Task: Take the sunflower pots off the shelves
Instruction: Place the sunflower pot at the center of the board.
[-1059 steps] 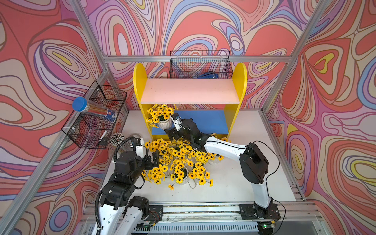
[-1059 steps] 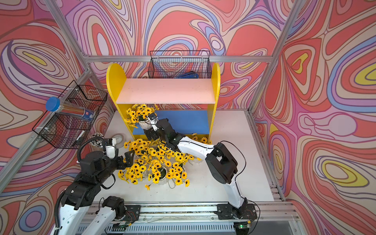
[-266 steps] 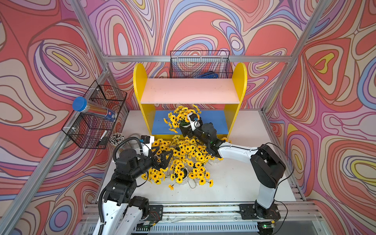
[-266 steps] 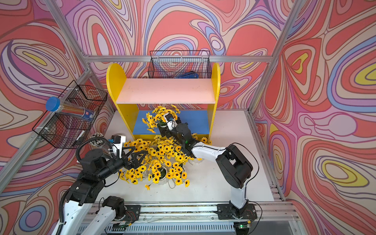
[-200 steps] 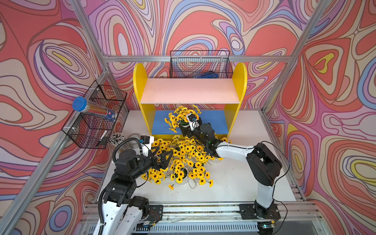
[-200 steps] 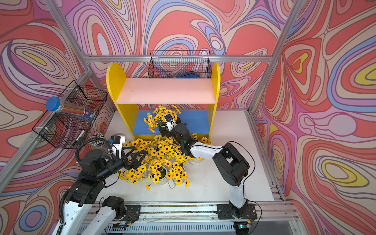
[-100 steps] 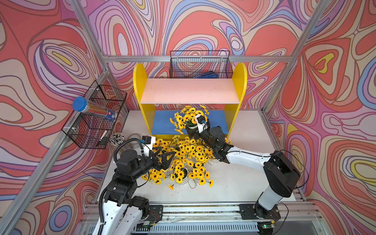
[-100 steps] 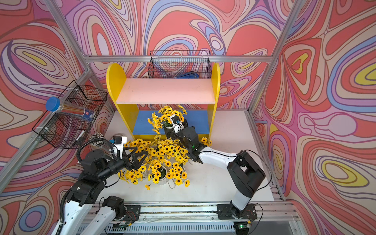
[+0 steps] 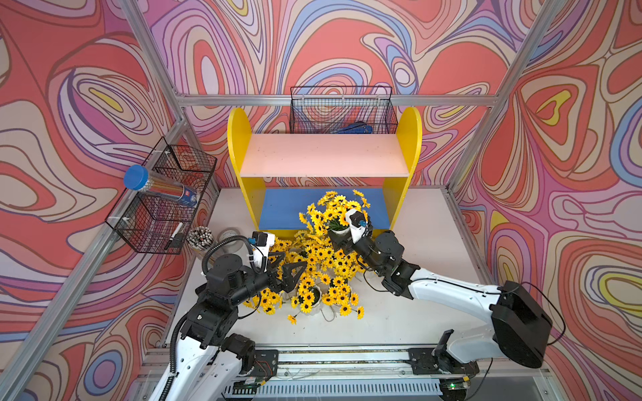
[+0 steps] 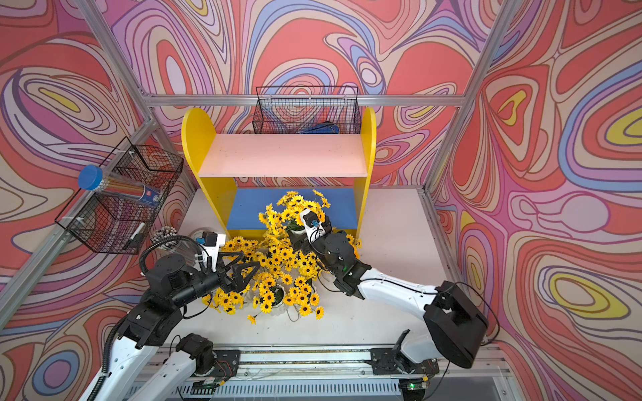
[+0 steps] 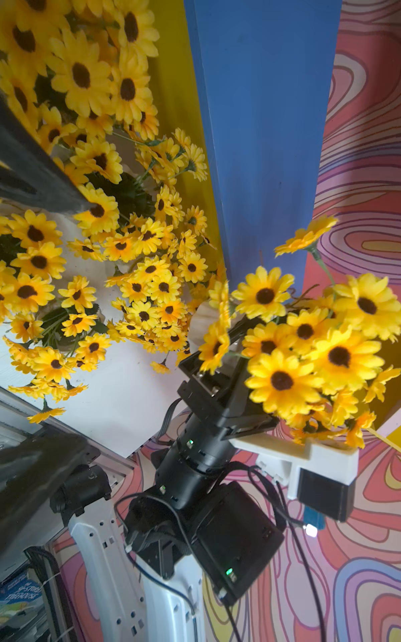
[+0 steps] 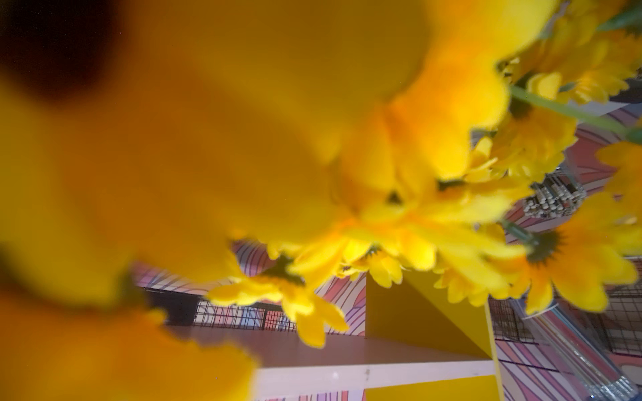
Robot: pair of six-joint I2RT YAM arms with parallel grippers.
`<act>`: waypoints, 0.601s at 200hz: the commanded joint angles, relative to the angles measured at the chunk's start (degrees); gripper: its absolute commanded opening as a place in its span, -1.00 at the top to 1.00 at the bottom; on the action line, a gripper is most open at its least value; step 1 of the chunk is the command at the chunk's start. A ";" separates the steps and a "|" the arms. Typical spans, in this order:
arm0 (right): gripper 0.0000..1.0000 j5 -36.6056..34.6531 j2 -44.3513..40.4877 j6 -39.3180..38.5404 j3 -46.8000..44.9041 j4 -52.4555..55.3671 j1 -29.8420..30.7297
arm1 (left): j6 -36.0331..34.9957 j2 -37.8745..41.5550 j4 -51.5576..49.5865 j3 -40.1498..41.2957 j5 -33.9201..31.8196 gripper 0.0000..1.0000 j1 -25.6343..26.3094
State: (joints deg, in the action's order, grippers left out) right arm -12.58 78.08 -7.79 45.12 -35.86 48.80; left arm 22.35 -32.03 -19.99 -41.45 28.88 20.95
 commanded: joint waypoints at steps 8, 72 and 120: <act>1.00 -8.30 -12.41 -2.05 -4.59 -0.26 5.08 | 1.47 -0.33 3.45 0.83 -0.72 -1.00 2.34; 1.00 -23.22 -33.63 10.73 -16.61 15.79 9.24 | 1.59 -1.71 6.31 1.02 -1.45 -1.00 9.04; 1.00 -28.71 -41.12 23.55 -19.94 30.08 10.41 | -0.41 -4.06 7.33 -0.53 -7.09 -1.00 17.00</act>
State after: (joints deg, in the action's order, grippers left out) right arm -36.16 41.28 6.72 25.47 -12.01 58.26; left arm 23.05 -35.18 -15.03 -40.73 25.26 35.33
